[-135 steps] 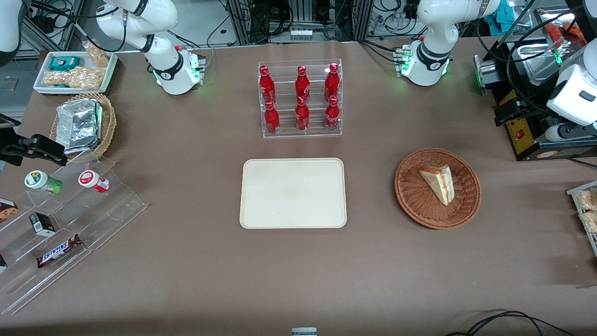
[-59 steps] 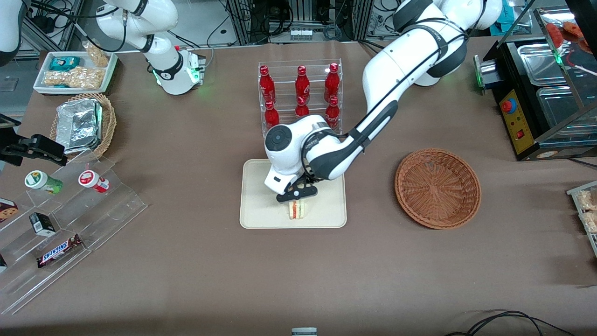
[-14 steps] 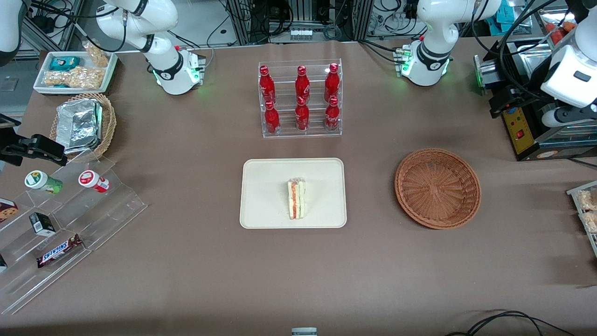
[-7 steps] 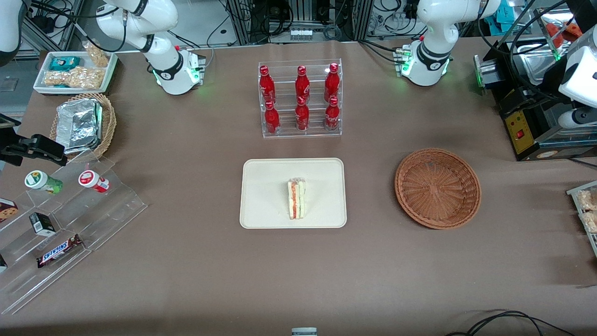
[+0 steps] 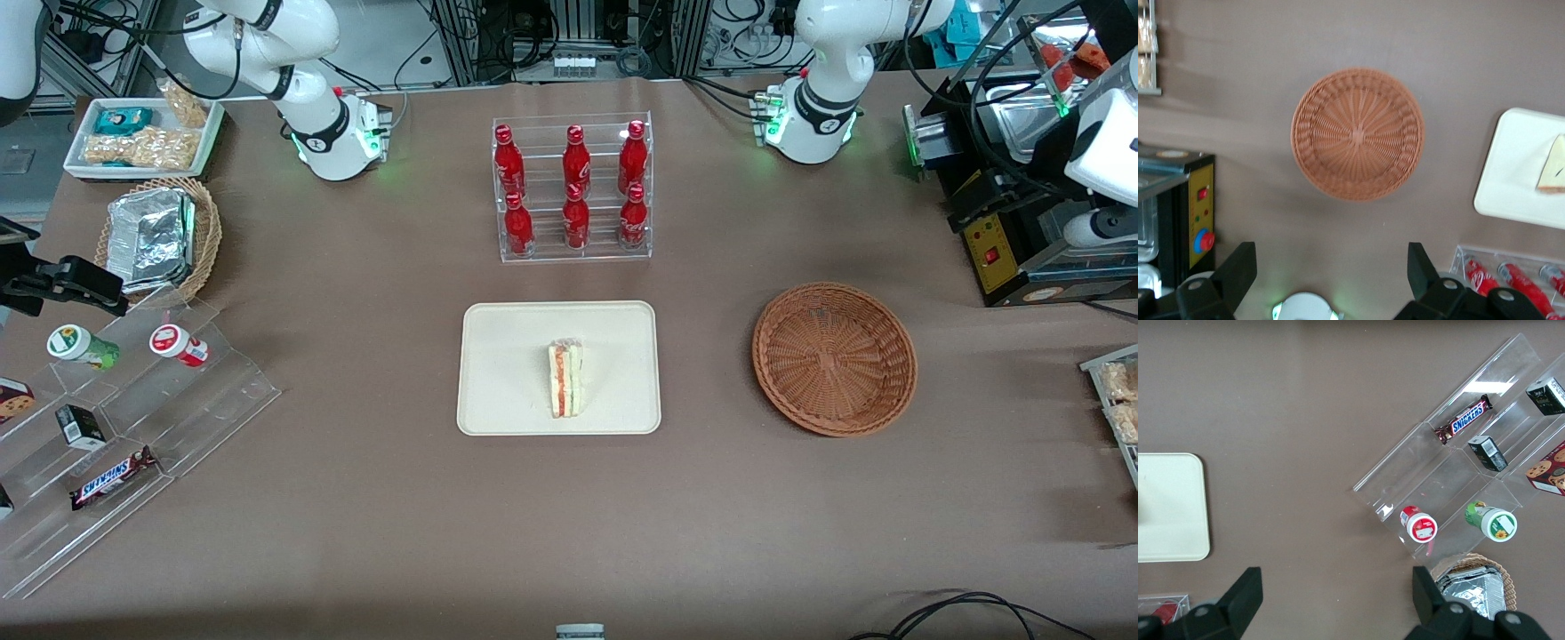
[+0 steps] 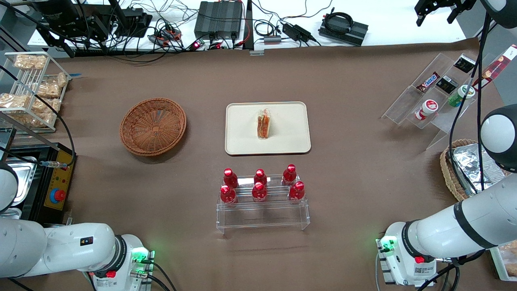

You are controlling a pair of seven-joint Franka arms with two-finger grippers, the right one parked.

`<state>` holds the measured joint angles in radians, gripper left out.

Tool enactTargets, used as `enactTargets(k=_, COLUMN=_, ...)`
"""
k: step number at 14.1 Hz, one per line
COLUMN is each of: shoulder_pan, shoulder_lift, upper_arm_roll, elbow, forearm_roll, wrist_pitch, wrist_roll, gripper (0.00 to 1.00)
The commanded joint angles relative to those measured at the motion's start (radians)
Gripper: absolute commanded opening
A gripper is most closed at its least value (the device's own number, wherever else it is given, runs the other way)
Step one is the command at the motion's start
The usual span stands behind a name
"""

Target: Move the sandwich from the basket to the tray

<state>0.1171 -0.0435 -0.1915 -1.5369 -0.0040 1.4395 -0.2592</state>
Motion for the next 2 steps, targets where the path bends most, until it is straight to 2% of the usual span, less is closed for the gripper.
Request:
enactTargets(k=1, shoulder_pan=0.01, shoulder_lift=0.014, upper_arm_roll=-0.009, elbow=0.009, forearm_roll=-0.016, wrist_pitch=0.024, wrist_roll=0.009, gripper=1.0)
enactTargets(k=2, shoulder_pan=0.009, shoulder_lift=0.016, upper_arm_roll=-0.009, elbow=0.009, forearm_roll=-0.016, wrist_pitch=0.024, wrist_roll=0.009, gripper=1.0)
